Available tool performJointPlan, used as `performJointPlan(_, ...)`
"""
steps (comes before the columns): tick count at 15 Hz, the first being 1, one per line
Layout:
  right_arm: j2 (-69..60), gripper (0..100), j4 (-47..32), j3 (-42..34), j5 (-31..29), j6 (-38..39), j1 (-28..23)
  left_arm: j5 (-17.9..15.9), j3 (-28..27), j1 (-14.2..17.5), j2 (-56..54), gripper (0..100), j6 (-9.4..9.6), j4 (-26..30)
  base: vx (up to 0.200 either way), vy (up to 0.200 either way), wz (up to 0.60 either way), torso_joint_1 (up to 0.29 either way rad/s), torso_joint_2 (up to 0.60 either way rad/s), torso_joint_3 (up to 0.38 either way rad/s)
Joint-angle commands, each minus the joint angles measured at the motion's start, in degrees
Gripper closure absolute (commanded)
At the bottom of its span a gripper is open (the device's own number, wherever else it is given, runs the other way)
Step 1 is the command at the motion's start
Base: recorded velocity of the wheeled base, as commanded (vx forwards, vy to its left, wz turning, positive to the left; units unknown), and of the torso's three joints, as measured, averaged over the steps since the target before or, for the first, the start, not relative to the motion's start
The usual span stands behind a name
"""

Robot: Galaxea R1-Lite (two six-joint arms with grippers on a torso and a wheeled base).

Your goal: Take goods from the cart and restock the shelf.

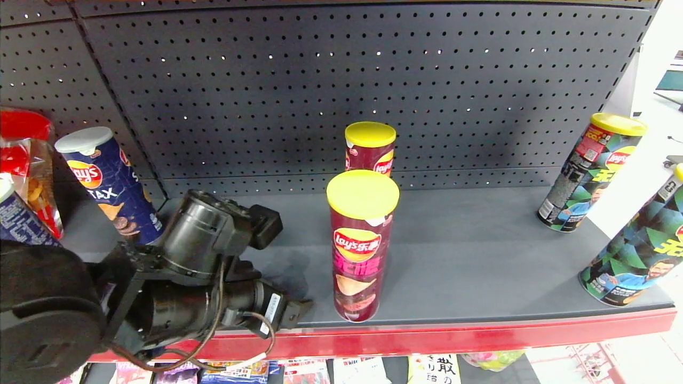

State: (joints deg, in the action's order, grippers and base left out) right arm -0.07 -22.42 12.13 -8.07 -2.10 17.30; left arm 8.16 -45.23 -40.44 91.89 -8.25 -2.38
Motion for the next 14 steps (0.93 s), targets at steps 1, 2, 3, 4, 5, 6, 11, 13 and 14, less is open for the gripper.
performJointPlan(1,0.1,0,0.1,-0.1,1.5,0.0,0.0,0.0,3.7,1.8,-9.9,0,0.08,1.5,0.0,0.0,0.0,0.0,0.0,0.0)
performJointPlan(2,0.1,0,0.2,-0.1,2.2,0.0,0.0,0.0,4.5,1.9,-13.2,0,0.08,2.8,0.0,0.0,0.0,0.0,0.0,0.0)
performJointPlan(3,0.1,0,0.2,-0.2,2.8,0.0,0.0,-0.2,6.5,1.9,-18.5,0,0.08,4.0,0.0,0.0,0.0,0.0,0.0,0.0)
performJointPlan(4,0.1,0,0.3,-0.3,3.7,-0.1,0.0,-0.4,8.0,1.9,-21.8,0,0.17,4.1,0.0,0.0,0.0,0.0,0.0,0.0)
performJointPlan(5,0.1,0,0.3,-0.3,4.0,-0.1,0.0,-1.0,8.9,1.9,-24.5,0,0.61,4.6,0.0,0.0,0.0,0.0,0.0,0.0)
performJointPlan(6,0.1,0,0.3,-0.4,4.0,-0.1,0.0,-1.3,10.1,1.9,-29.5,0,1.49,6.5,0.0,0.0,0.0,0.0,0.0,0.0)
performJointPlan(11,0.1,0,1.1,-0.8,7.0,0.2,0.1,3.5,11.4,4.3,-49.0,0,1.49,24.5,0.0,0.0,0.0,0.0,0.0,0.0)
performJointPlan(13,0.1,0,2.1,-1.1,5.5,2.2,0.0,9.9,12.7,12.1,-55.0,0,0.43,25.7,0.0,0.0,0.0,0.0,0.0,0.0)
performJointPlan(14,0.1,0,2.1,-1.0,2.1,2.1,-0.1,10.2,12.8,17.9,-57.5,0,-0.18,25.9,0.0,0.0,0.0,0.0,0.0,0.0)
